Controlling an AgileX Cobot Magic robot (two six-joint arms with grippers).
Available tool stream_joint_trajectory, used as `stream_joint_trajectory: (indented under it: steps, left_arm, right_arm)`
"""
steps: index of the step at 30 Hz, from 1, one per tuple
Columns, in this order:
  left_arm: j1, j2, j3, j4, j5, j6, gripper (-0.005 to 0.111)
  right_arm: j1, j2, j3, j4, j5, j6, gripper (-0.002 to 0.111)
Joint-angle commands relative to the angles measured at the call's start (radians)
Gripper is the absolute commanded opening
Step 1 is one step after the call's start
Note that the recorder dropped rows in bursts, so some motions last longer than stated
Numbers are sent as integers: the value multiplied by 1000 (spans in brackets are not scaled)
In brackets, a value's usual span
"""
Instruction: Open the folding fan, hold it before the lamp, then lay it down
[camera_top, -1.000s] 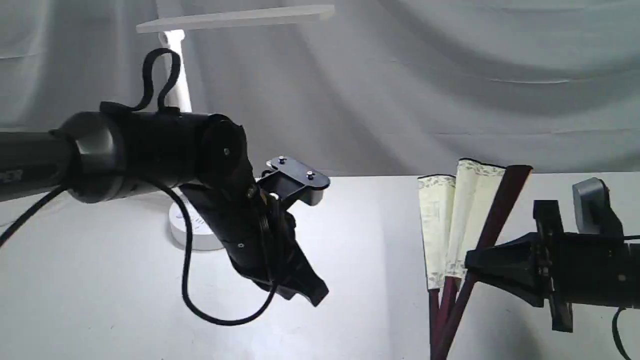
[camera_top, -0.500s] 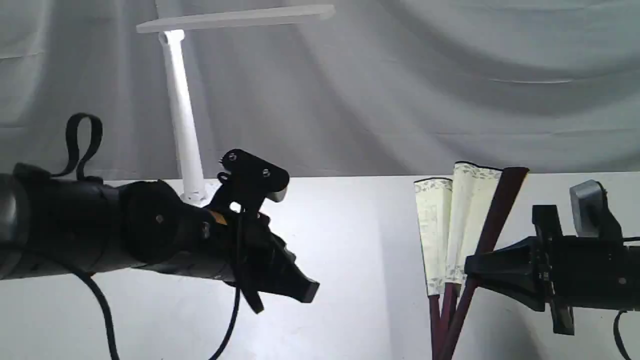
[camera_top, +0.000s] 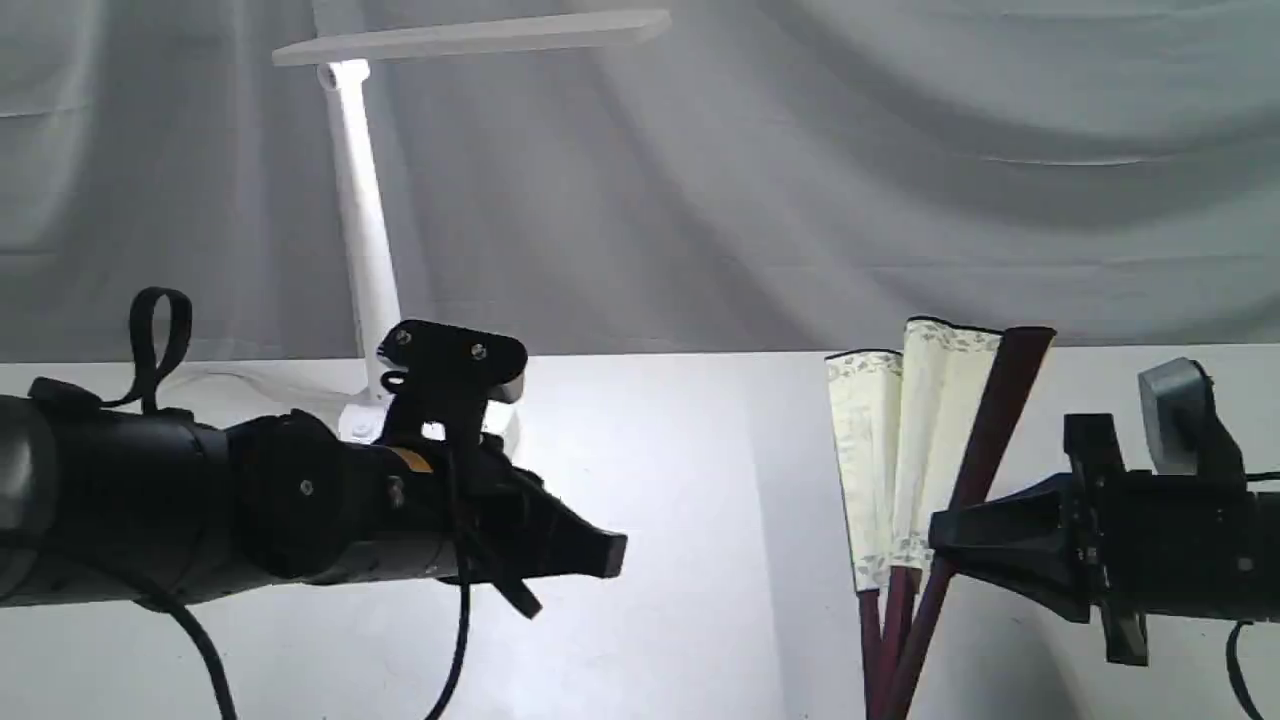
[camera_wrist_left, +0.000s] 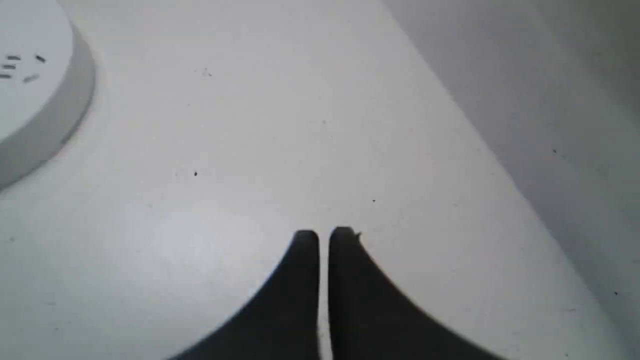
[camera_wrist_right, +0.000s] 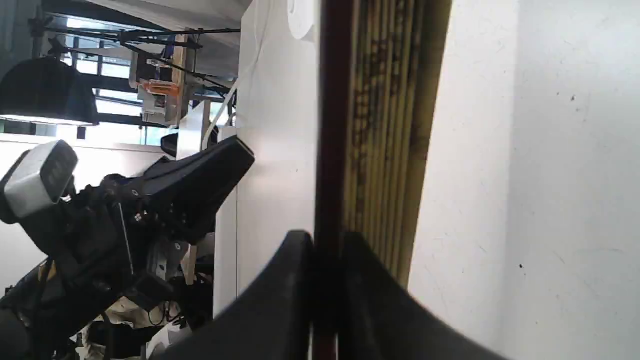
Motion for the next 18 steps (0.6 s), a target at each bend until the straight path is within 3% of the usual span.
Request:
stream_joint_trajectory:
  steps: [1,7,14,18]
  left_arm:
    - [1,0,6,-8,-15,-45,1]
    - [-13,-2,19,-8,-154,-48,1]
    - [-118,-2,150,4,-464,-54,1]
    - [-168,-2,223,154,-665,-232,0]
  right_arm:
    - [0,-13,1,6,25,-16,0]
    - [0,-13,1,6,25,-16,0]
    - [0,-13,1,6,25,-16,0]
    - [0,-13,1,6,25,-16,0]
